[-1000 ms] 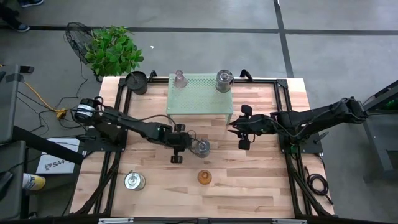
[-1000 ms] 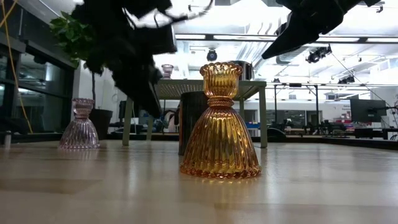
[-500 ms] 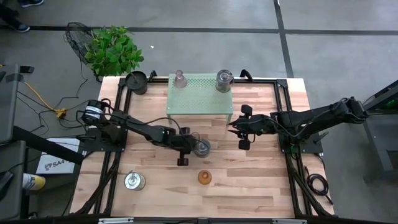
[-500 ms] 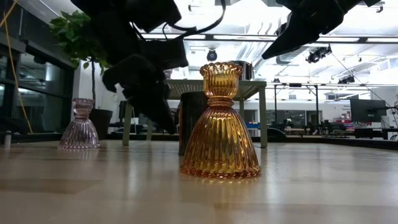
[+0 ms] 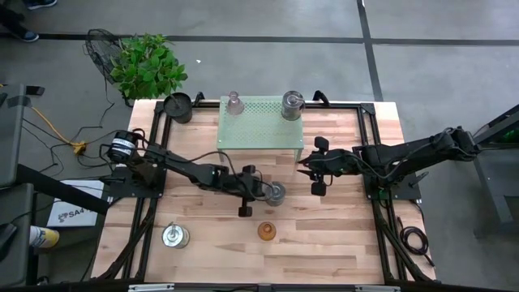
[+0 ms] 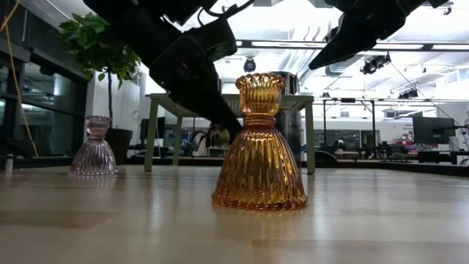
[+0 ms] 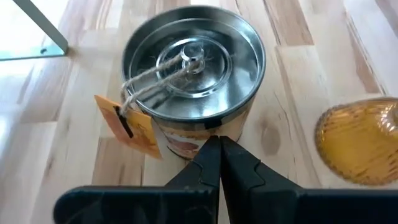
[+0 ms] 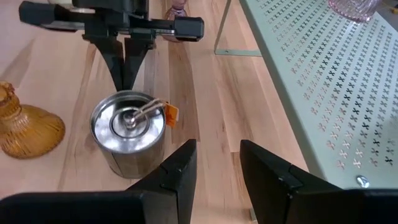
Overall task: Pick & Place candle stick holders
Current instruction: Put the top scented candle on the shelf
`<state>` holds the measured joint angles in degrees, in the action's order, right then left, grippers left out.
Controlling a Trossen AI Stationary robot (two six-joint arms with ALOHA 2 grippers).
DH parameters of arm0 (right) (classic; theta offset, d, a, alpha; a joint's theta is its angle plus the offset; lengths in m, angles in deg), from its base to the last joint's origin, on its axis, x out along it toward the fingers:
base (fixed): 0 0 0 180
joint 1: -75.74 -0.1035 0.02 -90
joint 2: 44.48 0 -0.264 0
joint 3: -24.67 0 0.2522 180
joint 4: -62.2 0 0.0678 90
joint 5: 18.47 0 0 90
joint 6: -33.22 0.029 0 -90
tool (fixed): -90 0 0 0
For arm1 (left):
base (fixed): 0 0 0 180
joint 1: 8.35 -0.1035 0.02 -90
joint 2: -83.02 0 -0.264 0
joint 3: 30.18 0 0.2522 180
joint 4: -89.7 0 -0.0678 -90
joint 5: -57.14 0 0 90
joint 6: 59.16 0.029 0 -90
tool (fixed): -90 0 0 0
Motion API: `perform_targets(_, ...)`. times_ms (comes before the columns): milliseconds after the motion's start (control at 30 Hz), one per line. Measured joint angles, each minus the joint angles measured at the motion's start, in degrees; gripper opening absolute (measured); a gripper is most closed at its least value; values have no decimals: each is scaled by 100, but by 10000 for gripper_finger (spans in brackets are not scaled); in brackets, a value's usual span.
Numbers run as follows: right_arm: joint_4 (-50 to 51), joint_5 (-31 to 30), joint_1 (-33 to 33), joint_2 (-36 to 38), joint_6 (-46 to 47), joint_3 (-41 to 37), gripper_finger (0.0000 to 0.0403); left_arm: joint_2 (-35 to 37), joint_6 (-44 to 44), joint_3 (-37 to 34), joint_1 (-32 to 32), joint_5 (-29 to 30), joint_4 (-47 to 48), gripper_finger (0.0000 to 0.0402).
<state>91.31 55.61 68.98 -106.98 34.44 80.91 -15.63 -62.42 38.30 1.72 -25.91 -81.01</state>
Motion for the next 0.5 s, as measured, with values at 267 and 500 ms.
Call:
perform_targets(267,-21,3,0,0,53,0,119,0,145,-2,-122,83,-434,0)
perform_targets(500,0,64,-2,0,440,49,119,23,421,-2,-155,525,-470,0)
